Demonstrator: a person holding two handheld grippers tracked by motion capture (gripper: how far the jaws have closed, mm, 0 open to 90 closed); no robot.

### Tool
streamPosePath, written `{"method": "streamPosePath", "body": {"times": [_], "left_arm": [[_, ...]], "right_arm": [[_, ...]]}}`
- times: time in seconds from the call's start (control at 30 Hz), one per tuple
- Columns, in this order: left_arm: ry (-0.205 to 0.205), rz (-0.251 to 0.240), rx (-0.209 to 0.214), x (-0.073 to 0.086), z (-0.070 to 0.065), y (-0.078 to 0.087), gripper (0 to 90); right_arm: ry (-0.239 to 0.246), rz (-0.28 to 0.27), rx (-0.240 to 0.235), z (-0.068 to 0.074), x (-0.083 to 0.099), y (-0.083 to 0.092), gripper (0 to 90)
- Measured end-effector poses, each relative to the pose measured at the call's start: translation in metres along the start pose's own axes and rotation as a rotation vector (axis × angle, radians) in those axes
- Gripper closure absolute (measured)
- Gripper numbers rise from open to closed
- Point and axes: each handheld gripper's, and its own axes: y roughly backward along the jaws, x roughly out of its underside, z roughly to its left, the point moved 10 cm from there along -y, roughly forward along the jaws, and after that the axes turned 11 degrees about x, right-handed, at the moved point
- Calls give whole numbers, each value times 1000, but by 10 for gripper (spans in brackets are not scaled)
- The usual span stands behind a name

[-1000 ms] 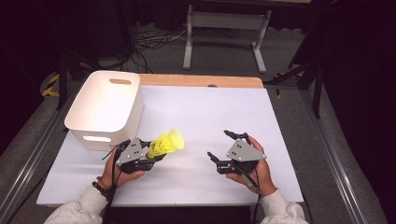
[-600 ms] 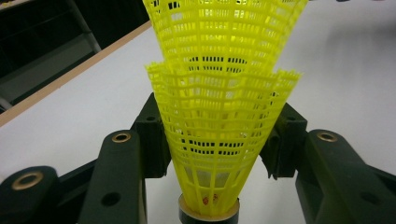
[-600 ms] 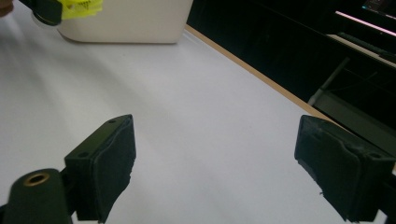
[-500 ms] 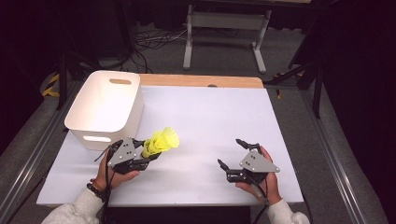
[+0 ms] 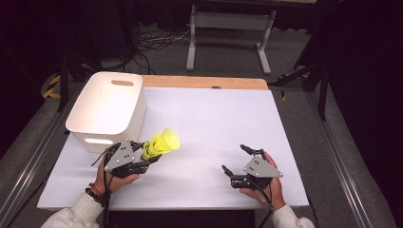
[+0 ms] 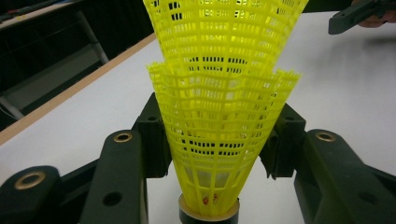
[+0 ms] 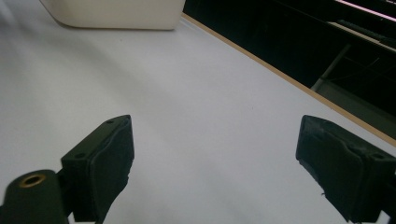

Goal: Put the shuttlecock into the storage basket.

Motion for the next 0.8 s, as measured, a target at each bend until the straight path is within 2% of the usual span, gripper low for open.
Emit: {"method": "streamPosePath", "body": {"times": [0.23,0.33,0.37,0.4,0.43,0.8], "left_arm": [[15,-22,-20,-1,5,12,529],[17,-26,-26,-2,6,16,529],[5,-23,-34,-2,7,17,529],[20,-32,-29,-3,6,18,529],[10,-30,-36,-3,7,20,529],[24,-61,-63,-6,10,34,530]], "right_arm": [[-33,-5,-5,-2,-2,-1,129],[-27,-6,-4,-1,-2,0,130],[-26,-8,-5,0,-3,0,130],[-20,-9,-5,0,-3,0,130],[-18,-7,-5,0,-3,0,130],[-28,6,-7,-2,0,-2,132]]}}
